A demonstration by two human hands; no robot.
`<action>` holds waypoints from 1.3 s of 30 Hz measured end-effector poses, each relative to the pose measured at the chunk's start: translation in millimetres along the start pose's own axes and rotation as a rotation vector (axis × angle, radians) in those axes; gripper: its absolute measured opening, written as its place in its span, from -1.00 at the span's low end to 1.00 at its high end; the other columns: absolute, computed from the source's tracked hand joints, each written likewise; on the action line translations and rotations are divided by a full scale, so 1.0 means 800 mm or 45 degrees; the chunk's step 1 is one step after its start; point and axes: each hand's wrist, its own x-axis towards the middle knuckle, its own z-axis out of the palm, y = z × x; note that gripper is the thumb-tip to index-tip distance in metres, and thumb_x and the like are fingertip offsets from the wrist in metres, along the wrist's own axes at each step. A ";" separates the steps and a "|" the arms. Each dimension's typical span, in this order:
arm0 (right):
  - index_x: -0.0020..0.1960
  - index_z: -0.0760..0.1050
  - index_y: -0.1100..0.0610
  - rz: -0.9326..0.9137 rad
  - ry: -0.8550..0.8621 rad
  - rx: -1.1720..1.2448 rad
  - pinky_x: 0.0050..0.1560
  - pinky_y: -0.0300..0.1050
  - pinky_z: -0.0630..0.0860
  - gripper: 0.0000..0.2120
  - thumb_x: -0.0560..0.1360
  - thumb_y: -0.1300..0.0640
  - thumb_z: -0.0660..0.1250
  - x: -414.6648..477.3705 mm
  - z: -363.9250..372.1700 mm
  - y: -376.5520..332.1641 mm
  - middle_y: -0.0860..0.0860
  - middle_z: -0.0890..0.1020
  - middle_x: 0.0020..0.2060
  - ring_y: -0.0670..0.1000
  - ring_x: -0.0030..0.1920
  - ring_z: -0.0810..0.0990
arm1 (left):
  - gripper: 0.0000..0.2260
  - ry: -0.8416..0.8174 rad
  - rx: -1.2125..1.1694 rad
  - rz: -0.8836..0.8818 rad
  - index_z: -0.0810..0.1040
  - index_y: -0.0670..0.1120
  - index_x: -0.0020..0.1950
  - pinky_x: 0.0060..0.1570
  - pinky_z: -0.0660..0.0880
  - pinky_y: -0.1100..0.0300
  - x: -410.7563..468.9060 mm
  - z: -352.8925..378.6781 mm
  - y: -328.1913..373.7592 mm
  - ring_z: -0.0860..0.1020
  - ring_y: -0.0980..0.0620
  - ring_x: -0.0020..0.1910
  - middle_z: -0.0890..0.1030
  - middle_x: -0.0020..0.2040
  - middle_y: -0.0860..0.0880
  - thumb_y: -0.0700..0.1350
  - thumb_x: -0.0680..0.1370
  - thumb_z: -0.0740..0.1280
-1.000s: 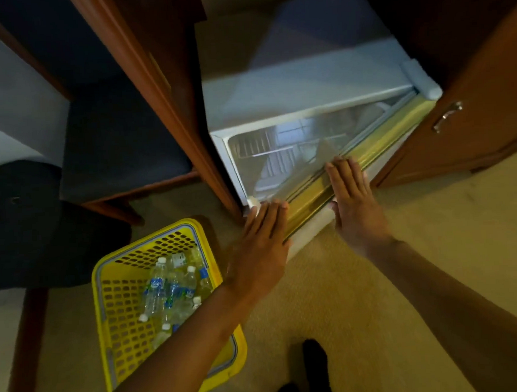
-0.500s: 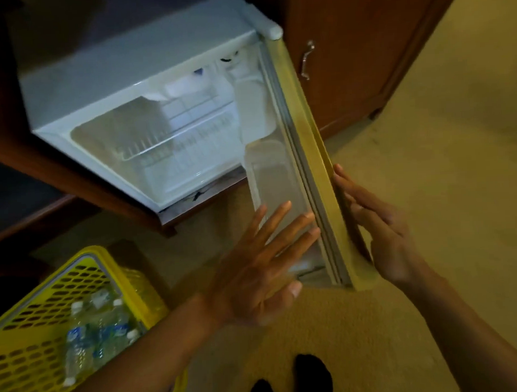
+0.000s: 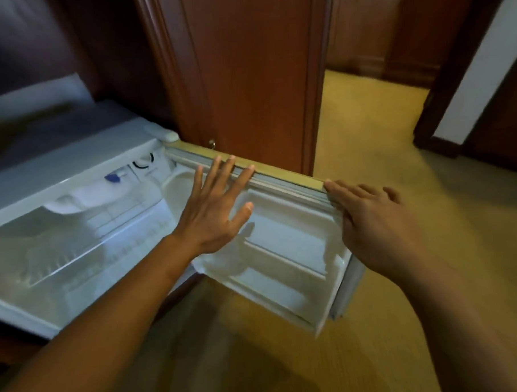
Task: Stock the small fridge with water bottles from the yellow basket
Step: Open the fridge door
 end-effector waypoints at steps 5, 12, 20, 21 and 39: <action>0.54 0.13 -0.12 0.086 0.320 -0.102 0.49 0.38 -0.14 -0.51 0.65 -0.20 -0.09 0.015 0.045 0.018 -0.07 0.33 0.50 0.12 0.52 0.25 | -0.39 0.111 -0.013 -0.002 0.00 0.17 0.62 0.55 -0.18 -0.12 0.026 0.016 0.017 -0.07 -0.10 0.61 0.07 0.61 -0.13 0.28 0.60 0.03; 0.61 -0.24 -0.01 0.192 0.277 -0.233 0.44 0.40 -0.35 -0.30 0.61 -0.26 -0.05 0.057 0.075 0.030 0.12 -0.14 0.60 0.22 0.57 -0.28 | -0.32 0.046 -0.004 -0.096 -0.19 0.15 0.62 0.55 -0.24 -0.11 0.046 0.033 0.042 -0.28 -0.09 0.59 -0.23 0.63 -0.09 0.28 0.61 0.09; 0.60 -0.28 -0.02 0.116 0.233 -0.269 0.45 0.34 -0.35 -0.29 0.62 -0.23 -0.02 0.108 0.079 0.073 0.12 -0.20 0.60 0.21 0.56 -0.32 | -0.34 -0.087 0.028 -0.192 -0.18 0.14 0.62 0.54 -0.20 -0.16 0.085 0.023 0.054 -0.24 -0.15 0.60 -0.18 0.64 -0.05 0.28 0.62 0.05; 0.60 -0.29 -0.02 0.117 0.224 -0.272 0.44 0.34 -0.36 -0.29 0.61 -0.24 -0.03 0.114 0.079 0.076 0.12 -0.21 0.60 0.21 0.55 -0.34 | -0.35 -0.105 0.012 -0.201 -0.18 0.16 0.62 0.54 -0.20 -0.15 0.089 0.021 0.054 -0.24 -0.14 0.60 -0.19 0.64 -0.05 0.27 0.63 0.05; 0.62 -0.14 0.00 -0.103 0.329 0.057 0.54 0.18 -0.26 -0.36 0.64 -0.24 -0.11 0.092 0.090 -0.009 0.09 -0.20 0.60 0.12 0.56 -0.34 | -0.44 0.069 -0.381 -0.415 -0.07 0.12 0.63 0.55 -0.21 -0.15 0.020 0.012 0.049 -0.29 -0.04 0.59 -0.22 0.63 0.00 0.18 0.68 0.02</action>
